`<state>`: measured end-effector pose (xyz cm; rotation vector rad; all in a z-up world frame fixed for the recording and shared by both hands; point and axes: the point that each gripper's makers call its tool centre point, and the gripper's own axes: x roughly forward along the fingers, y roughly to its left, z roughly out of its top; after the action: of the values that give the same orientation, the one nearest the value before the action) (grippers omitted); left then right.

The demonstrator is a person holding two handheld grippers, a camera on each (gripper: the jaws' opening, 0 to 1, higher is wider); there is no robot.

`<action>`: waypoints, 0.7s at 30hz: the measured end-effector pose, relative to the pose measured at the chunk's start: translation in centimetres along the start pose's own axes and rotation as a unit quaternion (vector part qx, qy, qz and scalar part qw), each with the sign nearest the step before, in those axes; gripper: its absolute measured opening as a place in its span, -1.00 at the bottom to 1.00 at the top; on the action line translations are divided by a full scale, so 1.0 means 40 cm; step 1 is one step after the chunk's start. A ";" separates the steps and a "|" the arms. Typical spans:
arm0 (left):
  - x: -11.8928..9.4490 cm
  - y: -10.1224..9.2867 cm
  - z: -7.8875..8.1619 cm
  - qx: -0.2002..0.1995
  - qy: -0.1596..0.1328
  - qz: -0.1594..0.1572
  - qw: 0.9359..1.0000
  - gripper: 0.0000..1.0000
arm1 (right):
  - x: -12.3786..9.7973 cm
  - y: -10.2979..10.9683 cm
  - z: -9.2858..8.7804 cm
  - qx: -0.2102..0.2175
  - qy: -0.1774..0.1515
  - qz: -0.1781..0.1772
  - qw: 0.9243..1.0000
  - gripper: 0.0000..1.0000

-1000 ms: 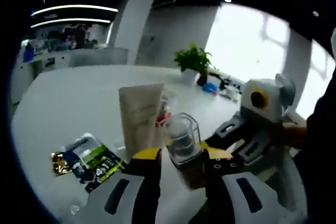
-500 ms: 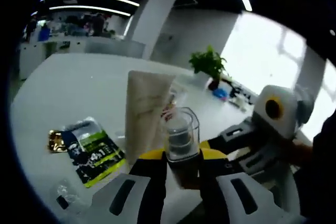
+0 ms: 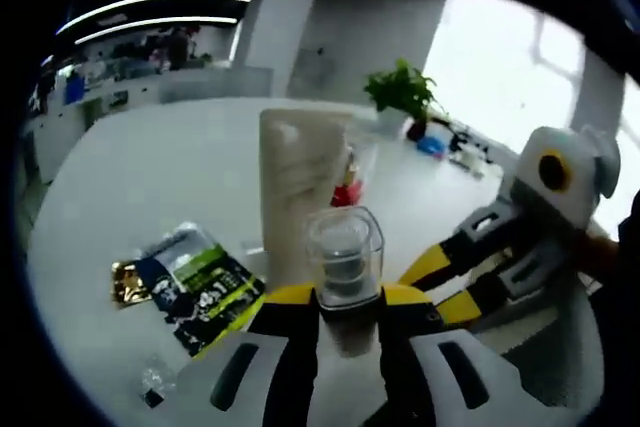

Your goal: Arrange the skincare products in the storage area until every visible bottle or jar stands upright without overlapping.

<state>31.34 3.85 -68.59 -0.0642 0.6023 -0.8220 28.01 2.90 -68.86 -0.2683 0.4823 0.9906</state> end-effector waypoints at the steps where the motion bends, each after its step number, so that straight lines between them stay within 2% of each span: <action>1: 0.002 -0.001 -0.001 0.006 0.003 -0.001 1.000 -0.63 | -0.001 0.002 0.000 0.002 0.000 0.002 1.000 -0.74; 5: 0.014 -0.005 -0.016 0.041 0.024 -0.003 0.999 -0.63 | -0.003 0.001 0.002 -0.004 0.003 -0.002 1.000 -0.73; 12: 0.029 -0.010 -0.036 0.074 0.041 -0.013 0.996 -0.63 | -0.018 -0.004 0.021 -0.003 -0.009 -0.004 1.000 -0.71; 18: 0.037 -0.010 -0.044 0.102 0.050 -0.020 0.993 -0.63 | -0.044 -0.026 0.058 0.001 -0.036 -0.019 0.999 -0.70; 21: 0.045 -0.026 -0.050 0.129 0.053 -0.041 0.989 -0.63 | -0.047 -0.033 0.070 0.005 -0.048 -0.015 0.999 -0.68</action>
<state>30.53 2.22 -70.81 0.1938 0.5920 -0.9811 29.01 2.04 -65.51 -0.2166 0.3953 0.9670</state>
